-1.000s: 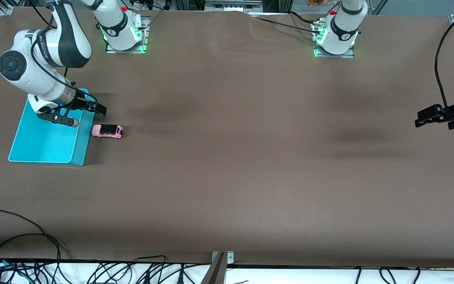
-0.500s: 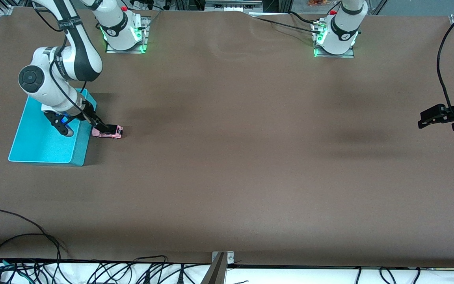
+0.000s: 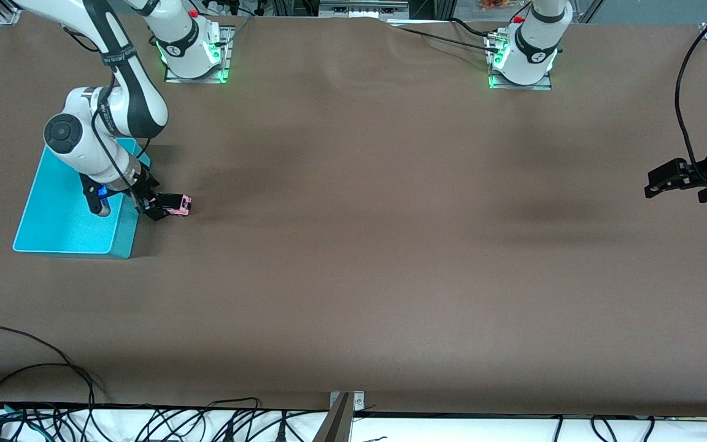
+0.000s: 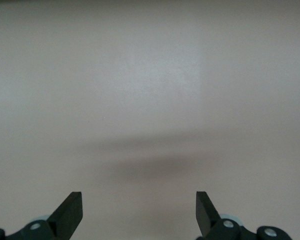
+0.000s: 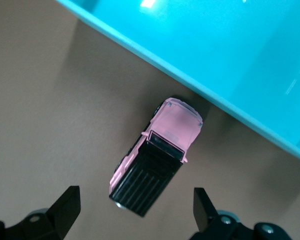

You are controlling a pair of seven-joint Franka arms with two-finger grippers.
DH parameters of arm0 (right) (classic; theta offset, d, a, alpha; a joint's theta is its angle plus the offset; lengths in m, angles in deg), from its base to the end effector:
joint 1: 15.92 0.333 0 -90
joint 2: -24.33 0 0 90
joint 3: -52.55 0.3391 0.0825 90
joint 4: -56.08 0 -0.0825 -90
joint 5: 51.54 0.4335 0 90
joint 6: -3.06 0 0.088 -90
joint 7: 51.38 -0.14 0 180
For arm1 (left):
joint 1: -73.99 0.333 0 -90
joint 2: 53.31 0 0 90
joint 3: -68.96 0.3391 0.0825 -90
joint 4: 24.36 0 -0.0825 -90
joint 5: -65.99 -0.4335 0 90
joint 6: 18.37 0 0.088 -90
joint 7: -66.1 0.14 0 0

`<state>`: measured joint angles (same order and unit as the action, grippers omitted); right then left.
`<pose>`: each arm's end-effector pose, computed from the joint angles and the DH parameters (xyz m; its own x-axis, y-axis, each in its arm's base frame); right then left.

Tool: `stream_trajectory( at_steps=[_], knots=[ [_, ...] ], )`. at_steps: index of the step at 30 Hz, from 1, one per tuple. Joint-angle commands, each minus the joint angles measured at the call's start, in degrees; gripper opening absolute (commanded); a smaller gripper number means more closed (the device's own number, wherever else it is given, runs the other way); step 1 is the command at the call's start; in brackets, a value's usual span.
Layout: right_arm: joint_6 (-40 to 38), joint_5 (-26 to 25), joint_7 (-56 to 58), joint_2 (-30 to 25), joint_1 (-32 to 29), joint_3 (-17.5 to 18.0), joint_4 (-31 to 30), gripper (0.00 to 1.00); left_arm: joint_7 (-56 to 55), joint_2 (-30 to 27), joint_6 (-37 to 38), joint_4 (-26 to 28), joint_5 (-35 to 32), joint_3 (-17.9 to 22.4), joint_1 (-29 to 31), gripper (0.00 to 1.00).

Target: Wind and store pink jeep toy

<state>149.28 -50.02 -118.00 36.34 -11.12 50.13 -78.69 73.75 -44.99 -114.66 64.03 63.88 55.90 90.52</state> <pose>0.5440 0.0220 0.1893 0.4153 -0.9096 -0.0091 -0.9096 -0.4154 0.0065 0.6550 0.0531 0.5495 0.9972 -0.0747 -0.0041 -0.0747 -0.9972 -0.0034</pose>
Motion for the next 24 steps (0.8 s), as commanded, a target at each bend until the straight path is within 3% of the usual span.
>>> stream_trajectory(
  at_steps=[1,8,20,21,23,24],
  knots=[
    [2.57,0.94,-6.75,2.31,0.03,-0.14,-0.05,1.0,0.7,-0.5,1.38,-1.38,1.66,-0.03,0.61,1.0],
    [7.15,0.94,-12.13,5.3,0.12,-0.14,0.12,1.0,1.23,-0.5,1.38,-1.56,1.4,0.23,0.87,1.0],
    [7.42,0.85,-12.57,6.8,0.12,-0.14,0.3,0.99,0.79,-0.5,1.29,-1.56,1.67,0.32,2.19,1.0],
    [7.33,0.94,-12.57,6.8,0.12,-0.14,0.3,0.91,0.79,-0.41,1.2,-1.56,1.75,0.23,2.1,1.0],
    [7.33,0.85,-13.18,6.71,0.12,-0.14,0.39,0.59,0.7,-0.41,1.2,-1.56,1.75,0.23,2.1,1.0],
    [7.33,0.85,-13.62,6.71,0.12,-0.14,0.39,0.5,0.79,-0.41,1.2,-1.56,1.67,0.23,2.1,1.0]
  ],
)
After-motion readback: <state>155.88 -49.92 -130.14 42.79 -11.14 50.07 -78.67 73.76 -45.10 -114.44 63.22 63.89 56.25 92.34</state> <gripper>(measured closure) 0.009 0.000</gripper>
